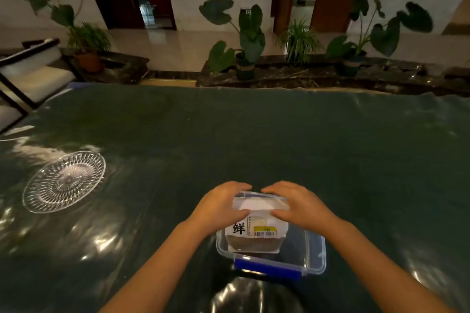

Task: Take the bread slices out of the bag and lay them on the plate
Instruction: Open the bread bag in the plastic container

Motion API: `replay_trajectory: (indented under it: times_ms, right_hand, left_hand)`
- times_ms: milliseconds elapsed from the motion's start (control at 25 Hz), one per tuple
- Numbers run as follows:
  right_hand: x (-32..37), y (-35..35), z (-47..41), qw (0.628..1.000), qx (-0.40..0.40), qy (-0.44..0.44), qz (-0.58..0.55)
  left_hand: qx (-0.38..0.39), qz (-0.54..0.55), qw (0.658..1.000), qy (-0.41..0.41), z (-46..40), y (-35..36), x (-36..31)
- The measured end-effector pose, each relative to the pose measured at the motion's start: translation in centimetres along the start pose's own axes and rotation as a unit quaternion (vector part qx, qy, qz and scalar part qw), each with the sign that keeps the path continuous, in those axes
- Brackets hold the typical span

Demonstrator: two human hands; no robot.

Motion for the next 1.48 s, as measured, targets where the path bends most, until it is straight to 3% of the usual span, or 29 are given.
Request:
replay_trajectory:
  times_ms: [360, 600, 800, 960, 1040, 1160, 1320, 1480]
  right_hand:
    - [-0.9, 0.7, -0.6, 0.999, -0.027, 0.022, -0.010]
    - [-2.2, 0.6, -1.1, 0.974, -0.044, 0.069, -0.211]
    - [-2.5, 0.5, -0.9, 0.964, -0.057, 0.087, -0.246]
    - [-1.5, 0.6, -0.4, 0.995, 0.014, 0.036, -0.094]
    - [-1.1, 0.3, -0.4, 0.997, -0.027, 0.027, -0.060]
    - [-1.6, -0.5, -0.4, 0.980, -0.102, 0.041, -0.163]
    - [-2.2, -1.0, -1.0, 0.969, -0.119, 0.074, -0.201]
    - [-2.0, -1.2, -0.9, 0.962, -0.126, 0.063, -0.236]
  left_hand:
    - [-0.014, 0.033, 0.999, 0.008, -0.2, 0.9, 1.7]
    - [0.014, -0.008, 1.000, 0.001, -0.1, 0.8, 2.0]
    - [-0.032, 0.077, 0.996, 0.022, -0.1, -0.4, 2.2]
    - [-0.015, 0.145, 0.989, 0.005, -0.5, -0.6, 2.4]
    - [-0.017, 0.158, 0.987, -0.014, -0.5, -0.5, 2.4]
    - [-0.040, 0.081, 0.996, -0.020, -0.2, -0.8, 2.0]
    - [-0.053, -0.078, 0.994, 0.046, -0.2, -1.2, 0.1]
    - [-0.072, -0.005, 0.996, 0.045, 0.0, -2.3, 0.2]
Point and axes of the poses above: each hand's wrist, its own z-axis away from the middle knuckle, its own y-axis out of the palm, x = y × z, the point moved 5 cm from there along -z, towards the middle knuckle, and after that the axes turned 11 degrees about x, right-handed, at the moved point
